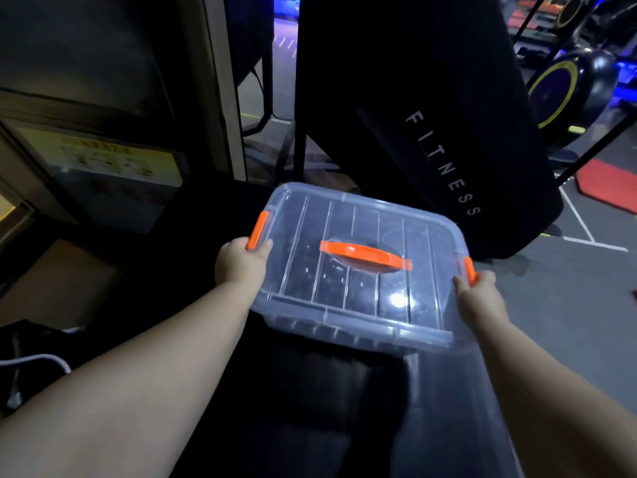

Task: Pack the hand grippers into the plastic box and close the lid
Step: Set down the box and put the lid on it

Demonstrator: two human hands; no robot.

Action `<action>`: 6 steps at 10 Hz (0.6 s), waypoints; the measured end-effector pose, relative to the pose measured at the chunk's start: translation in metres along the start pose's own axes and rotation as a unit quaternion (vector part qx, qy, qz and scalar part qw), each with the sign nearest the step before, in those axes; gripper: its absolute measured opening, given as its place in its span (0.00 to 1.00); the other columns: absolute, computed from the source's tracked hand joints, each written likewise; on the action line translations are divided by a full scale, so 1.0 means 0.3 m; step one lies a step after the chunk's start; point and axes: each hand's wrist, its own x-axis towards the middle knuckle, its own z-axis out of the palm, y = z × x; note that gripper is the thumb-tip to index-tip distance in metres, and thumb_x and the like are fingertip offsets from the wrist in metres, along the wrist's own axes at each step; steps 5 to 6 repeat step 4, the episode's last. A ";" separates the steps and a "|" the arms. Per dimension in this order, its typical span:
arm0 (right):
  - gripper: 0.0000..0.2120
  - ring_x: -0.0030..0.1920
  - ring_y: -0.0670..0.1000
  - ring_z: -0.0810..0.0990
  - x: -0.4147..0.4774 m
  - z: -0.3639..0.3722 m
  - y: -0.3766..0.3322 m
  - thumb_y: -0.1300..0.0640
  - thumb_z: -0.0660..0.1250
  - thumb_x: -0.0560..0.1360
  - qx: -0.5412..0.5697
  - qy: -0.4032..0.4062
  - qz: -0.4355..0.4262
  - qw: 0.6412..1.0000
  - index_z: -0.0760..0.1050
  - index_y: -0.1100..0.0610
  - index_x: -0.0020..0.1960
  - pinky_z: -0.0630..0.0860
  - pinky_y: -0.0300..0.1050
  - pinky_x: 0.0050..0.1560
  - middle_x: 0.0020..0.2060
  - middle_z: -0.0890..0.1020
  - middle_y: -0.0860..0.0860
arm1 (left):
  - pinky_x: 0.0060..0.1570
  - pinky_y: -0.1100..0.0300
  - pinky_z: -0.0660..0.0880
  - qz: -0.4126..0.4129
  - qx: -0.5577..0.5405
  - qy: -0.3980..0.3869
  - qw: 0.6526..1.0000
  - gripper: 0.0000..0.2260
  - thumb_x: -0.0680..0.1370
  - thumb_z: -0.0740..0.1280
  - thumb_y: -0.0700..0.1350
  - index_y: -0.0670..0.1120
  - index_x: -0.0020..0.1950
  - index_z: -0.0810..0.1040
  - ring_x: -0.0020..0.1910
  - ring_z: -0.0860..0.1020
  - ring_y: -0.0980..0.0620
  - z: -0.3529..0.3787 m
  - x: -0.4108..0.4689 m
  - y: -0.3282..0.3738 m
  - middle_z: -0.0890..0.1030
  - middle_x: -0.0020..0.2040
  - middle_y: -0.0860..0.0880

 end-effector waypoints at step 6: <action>0.24 0.60 0.63 0.72 0.067 -0.018 0.018 0.42 0.59 0.77 -0.062 0.037 0.015 0.997 0.66 0.56 0.66 0.68 0.57 0.58 0.60 0.74 0.61 | 0.41 0.56 0.70 -0.006 0.146 -0.002 0.989 0.20 0.78 0.61 0.57 0.40 0.53 0.77 0.45 0.76 0.42 0.088 -0.011 0.025 0.77 0.54 0.41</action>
